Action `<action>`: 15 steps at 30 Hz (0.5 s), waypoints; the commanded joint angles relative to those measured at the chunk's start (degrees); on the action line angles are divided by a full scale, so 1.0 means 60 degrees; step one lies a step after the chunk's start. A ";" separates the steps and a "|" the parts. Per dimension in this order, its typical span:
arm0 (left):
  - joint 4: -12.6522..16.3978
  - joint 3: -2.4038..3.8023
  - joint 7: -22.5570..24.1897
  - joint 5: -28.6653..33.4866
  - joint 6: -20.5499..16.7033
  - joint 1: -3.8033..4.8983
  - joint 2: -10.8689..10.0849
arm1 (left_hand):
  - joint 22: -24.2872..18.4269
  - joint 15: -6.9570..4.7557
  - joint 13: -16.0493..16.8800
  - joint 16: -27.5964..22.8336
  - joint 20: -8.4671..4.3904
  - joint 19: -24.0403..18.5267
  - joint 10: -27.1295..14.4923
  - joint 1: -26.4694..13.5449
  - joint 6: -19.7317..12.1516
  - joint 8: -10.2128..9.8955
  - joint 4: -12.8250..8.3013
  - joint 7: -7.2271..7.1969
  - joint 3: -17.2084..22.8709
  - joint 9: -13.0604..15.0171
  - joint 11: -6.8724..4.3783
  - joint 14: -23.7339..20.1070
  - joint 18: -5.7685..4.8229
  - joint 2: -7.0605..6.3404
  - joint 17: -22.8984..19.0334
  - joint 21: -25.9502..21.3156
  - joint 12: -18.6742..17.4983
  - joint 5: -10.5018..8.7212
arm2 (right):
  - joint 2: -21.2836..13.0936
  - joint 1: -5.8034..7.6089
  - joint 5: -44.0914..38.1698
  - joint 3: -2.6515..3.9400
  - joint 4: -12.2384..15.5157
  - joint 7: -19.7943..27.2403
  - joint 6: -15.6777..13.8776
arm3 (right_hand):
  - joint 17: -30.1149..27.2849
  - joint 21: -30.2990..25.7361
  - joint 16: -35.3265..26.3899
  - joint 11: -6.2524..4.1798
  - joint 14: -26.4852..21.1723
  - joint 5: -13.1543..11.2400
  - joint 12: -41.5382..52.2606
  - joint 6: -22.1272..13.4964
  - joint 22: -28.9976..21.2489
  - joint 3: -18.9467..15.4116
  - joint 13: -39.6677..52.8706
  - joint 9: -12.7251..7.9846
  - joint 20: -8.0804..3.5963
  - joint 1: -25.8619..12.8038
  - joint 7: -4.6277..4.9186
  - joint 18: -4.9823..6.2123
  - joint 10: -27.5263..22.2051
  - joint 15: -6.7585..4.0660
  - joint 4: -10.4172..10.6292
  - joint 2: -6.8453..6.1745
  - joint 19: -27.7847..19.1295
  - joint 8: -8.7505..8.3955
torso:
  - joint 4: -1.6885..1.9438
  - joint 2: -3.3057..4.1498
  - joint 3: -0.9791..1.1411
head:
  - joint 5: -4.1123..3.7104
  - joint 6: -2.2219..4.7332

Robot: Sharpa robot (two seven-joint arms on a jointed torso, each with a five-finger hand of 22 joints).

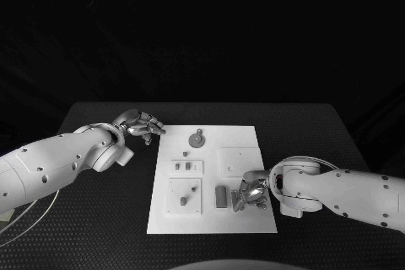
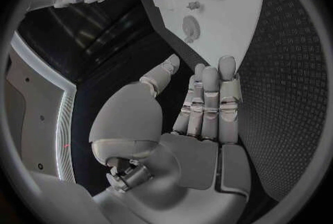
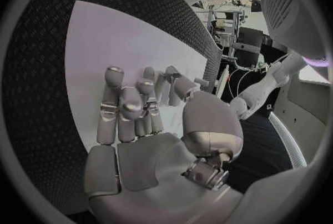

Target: Assemble the parts on the task board

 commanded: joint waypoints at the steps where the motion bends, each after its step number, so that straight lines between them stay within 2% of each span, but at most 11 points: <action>1: 0.0024 0.0005 0.0032 0.0001 0.0071 0.0006 0.0000 | 0.0046 0.0019 0.0014 -0.0046 0.0000 0.0085 -0.0143 -0.0071 0.0018 0.0050 0.0043 0.0059 0.0011 -0.0016 0.0062 0.0071 0.0795 0.0009 0.0012 -0.0056 0.0043 -0.0035 | 0.0000 -0.0048 -0.0422 -0.0051 -0.0199 -0.0317 0.0058 | 0.0018 0.0077 0.0067 -0.0002 0.0009 0.0060 0.0054 0.0083 0.0213 0.0062 0.0008 0.0026 -0.0016 0.0339 0.0021 0.0142 0.0092 -0.0030 -0.0321 0.0672 -0.0023 0.0058 | -0.0002 0.0005 0.0006 | -0.0010 -0.0002; 7: 0.0027 0.0005 0.0033 -0.0006 0.0073 0.0006 0.0004 | 0.0048 0.0019 0.0014 -0.0046 -0.0001 0.0086 -0.0144 -0.0068 0.0018 0.0052 0.0043 0.0059 0.0012 -0.0016 0.0062 0.0071 0.0796 0.0010 0.0012 -0.0058 0.0044 -0.0035 | 0.0095 -0.0069 -0.0434 -0.0053 -0.0282 -0.0304 0.0018 | 0.0019 0.0086 0.0073 -0.0001 0.0008 0.0060 0.0053 0.0086 0.0213 0.0058 0.0005 0.0029 0.0002 0.0375 0.0022 0.0149 0.0097 -0.0027 -0.0341 0.0762 -0.0034 0.0057 | 0.0007 0.0006 0.0008 | -0.0013 -0.0004; 15: 0.0028 0.0005 0.0030 -0.0007 0.0073 0.0006 -0.0003 | 0.0052 0.0018 0.0013 -0.0046 0.0000 0.0088 -0.0145 -0.0066 0.0018 0.0055 0.0043 0.0059 0.0013 -0.0017 0.0062 0.0072 0.0795 0.0010 0.0013 -0.0060 0.0046 -0.0035 | 0.0104 -0.0088 -0.0407 -0.0055 -0.0304 -0.0299 0.0059 | 0.0022 0.0096 0.0080 0.0000 0.0010 0.0059 0.0058 0.0097 0.0215 0.0027 0.0005 0.0033 0.0014 0.0366 0.0023 0.0149 0.0109 -0.0024 -0.0340 0.0746 -0.0037 0.0061 | 0.0001 0.0001 -0.0002 | -0.0015 -0.0011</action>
